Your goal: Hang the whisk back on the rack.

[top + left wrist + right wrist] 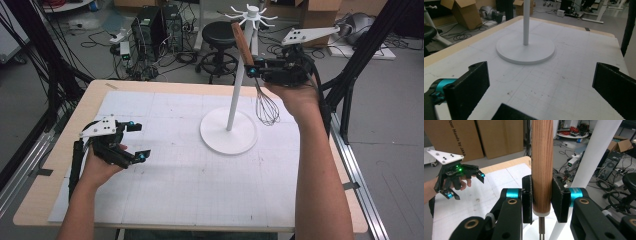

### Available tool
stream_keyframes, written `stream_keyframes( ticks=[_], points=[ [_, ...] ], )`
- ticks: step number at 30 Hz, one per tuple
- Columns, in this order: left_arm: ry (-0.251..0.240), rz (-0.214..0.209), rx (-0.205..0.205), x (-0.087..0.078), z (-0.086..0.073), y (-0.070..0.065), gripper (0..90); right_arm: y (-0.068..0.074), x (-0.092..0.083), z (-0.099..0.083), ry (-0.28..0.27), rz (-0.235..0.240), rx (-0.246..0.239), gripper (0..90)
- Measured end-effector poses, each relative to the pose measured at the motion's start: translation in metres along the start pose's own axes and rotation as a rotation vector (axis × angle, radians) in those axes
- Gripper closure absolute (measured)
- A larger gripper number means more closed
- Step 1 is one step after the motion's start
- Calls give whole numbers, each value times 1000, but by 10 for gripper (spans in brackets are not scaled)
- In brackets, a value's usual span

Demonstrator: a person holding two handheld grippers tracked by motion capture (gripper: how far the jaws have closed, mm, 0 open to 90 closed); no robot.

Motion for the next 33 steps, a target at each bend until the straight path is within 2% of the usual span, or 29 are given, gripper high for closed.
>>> stream_keyframes(
  ticks=[12,23,28,33],
  points=[
    [1,2,2,0,0,0,16,-3,5,7,12,3,14,733],
    [1,0,-1,0,0,0,16,-16,2,-4,-8,-3,80,733],
    [6,0,0,0,-1,-1,16,-19,1,-7,-32,9,94,732],
    [6,-2,0,0,-1,-1,16,-19,5,-8,-28,12,98,732]
  ],
)
Point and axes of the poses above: each handheld gripper's, and its own axes: x roughly forward along the jaws, z roughly out of its top, y roughly to its left, the point moved 8 cm from there along x, roughly forward along the jaws, and after that the axes turned 5 degrees about z, right-handed, at the moved point
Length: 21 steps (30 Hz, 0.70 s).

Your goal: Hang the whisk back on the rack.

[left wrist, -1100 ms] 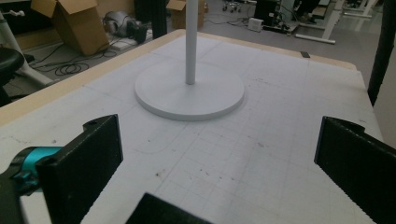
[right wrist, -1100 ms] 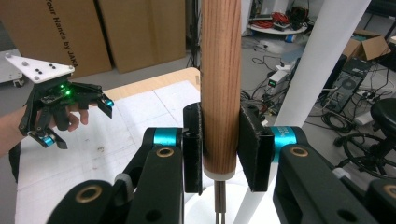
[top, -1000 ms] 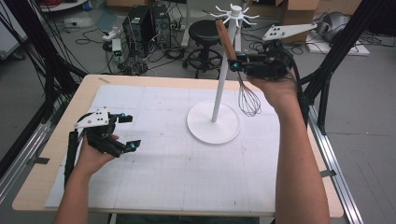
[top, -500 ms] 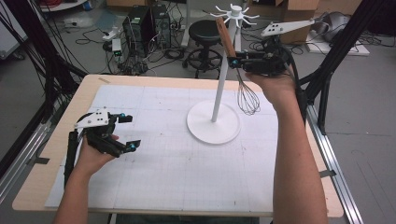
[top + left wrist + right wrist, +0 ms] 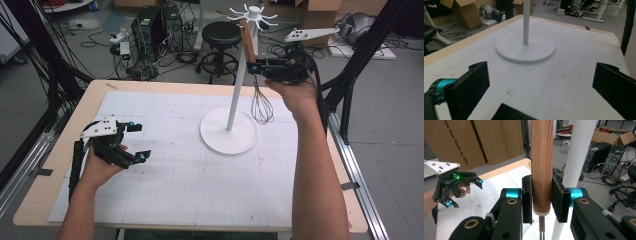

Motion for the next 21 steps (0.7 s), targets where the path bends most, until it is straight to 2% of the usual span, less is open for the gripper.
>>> stream_keyframes(
  ticks=[21],
  points=[
    [2,-1,-2,0,0,0,16,-2,9,-3,13,8,21,708]
  ],
)
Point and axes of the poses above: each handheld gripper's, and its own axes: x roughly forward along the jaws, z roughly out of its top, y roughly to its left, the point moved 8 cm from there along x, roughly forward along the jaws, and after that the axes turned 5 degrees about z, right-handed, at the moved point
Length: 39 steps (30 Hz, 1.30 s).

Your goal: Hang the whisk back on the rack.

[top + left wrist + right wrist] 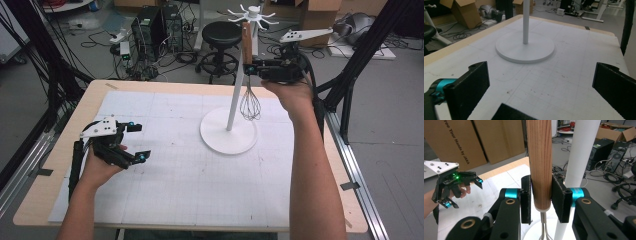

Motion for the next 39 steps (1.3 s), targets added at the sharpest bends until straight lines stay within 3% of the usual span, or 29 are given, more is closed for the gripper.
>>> stream_keyframes(
  ticks=[9,21,39],
  points=[
    [1,0,3,0,0,0,16,0,-5,-2,10,-10,13,626],
    [2,-2,4,1,0,0,16,8,-10,-9,32,-3,-26,597],
    [6,-4,7,1,-1,0,16,28,-22,-21,46,26,-82,464]
  ],
)
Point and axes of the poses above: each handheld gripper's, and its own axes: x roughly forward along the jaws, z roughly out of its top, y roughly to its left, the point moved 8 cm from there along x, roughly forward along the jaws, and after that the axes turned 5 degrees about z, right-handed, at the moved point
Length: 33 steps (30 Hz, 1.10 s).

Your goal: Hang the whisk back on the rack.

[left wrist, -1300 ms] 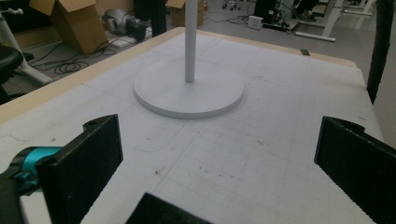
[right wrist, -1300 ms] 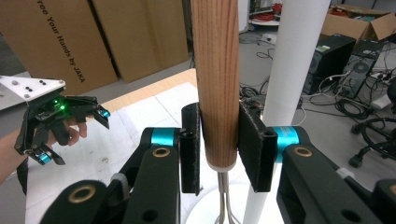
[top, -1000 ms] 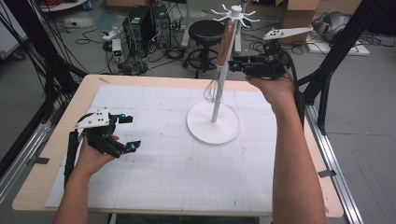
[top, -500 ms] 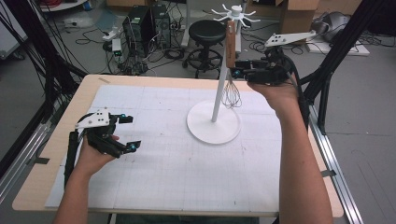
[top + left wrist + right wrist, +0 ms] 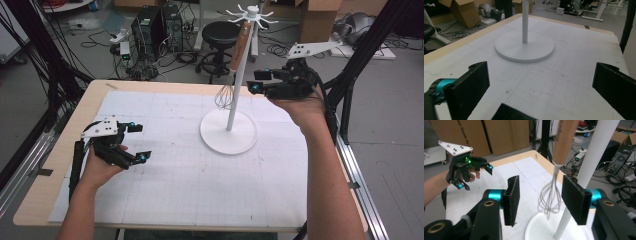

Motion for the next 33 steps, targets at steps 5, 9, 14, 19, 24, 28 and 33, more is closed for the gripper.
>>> stream_keyframes(
  ticks=[5,9,14,19,24,28,33],
  points=[
    [-2,1,0,0,0,0,16,7,-1,-5,-4,12,-22,439],
    [-3,1,-4,0,0,-1,16,12,0,-12,-1,25,-32,419],
    [-4,-5,-3,0,1,-1,16,16,3,-26,27,48,-28,383],
    [-5,-8,-5,0,1,-2,16,18,5,-40,15,69,-30,358],
    [-8,-12,0,0,1,-2,16,23,6,-51,6,85,-24,335],
    [-12,-15,-1,0,1,-3,16,24,5,-61,-12,93,-24,313],
    [-13,-22,1,0,2,-4,16,29,5,-76,-23,95,-28,276]
  ],
)
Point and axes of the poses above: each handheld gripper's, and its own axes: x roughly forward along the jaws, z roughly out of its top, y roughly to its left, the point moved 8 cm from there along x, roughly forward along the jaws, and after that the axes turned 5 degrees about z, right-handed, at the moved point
